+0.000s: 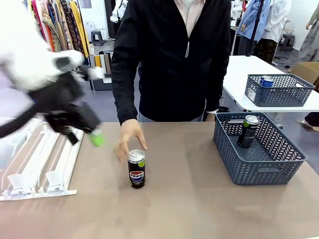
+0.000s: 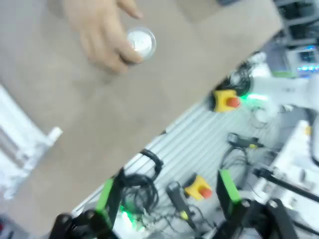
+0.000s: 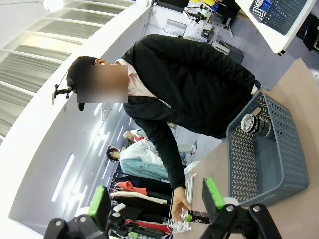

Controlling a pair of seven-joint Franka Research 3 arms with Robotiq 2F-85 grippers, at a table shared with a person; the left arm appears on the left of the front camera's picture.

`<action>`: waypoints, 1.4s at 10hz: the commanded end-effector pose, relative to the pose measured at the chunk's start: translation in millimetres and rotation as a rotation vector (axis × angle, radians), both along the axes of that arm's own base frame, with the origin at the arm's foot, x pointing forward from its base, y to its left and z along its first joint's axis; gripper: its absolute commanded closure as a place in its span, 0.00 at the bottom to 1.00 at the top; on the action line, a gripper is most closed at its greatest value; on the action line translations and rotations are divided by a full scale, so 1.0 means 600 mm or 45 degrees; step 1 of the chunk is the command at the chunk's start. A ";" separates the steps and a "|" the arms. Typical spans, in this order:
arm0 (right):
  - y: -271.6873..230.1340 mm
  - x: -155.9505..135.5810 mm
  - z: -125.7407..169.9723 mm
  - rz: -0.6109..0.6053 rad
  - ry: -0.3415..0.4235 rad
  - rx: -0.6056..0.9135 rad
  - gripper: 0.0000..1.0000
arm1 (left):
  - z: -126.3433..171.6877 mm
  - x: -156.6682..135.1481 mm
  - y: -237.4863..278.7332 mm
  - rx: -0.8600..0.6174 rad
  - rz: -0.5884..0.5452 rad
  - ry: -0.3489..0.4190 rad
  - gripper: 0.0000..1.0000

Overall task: Retrieve and store the cans from the dispenser.
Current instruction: Pick up one can from the Automatic Can Dispenser and place it in the middle of the table.

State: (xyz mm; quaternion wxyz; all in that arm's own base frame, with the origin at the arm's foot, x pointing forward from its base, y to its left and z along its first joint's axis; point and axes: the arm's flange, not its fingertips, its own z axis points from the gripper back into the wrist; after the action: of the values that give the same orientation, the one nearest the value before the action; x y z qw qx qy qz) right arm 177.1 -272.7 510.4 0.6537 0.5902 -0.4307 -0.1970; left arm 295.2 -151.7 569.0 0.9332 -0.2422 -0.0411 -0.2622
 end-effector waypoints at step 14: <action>-0.001 0.007 0.004 -0.014 -0.050 -0.004 0.00 | -0.081 -0.020 0.460 -0.969 0.137 0.131 0.00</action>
State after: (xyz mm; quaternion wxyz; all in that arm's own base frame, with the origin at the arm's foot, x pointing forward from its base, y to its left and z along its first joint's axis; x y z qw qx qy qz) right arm 176.9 -272.8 510.5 0.6536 0.5901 -0.4310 -0.1971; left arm 286.6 122.9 521.5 0.7924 -0.5807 -0.1008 -0.1573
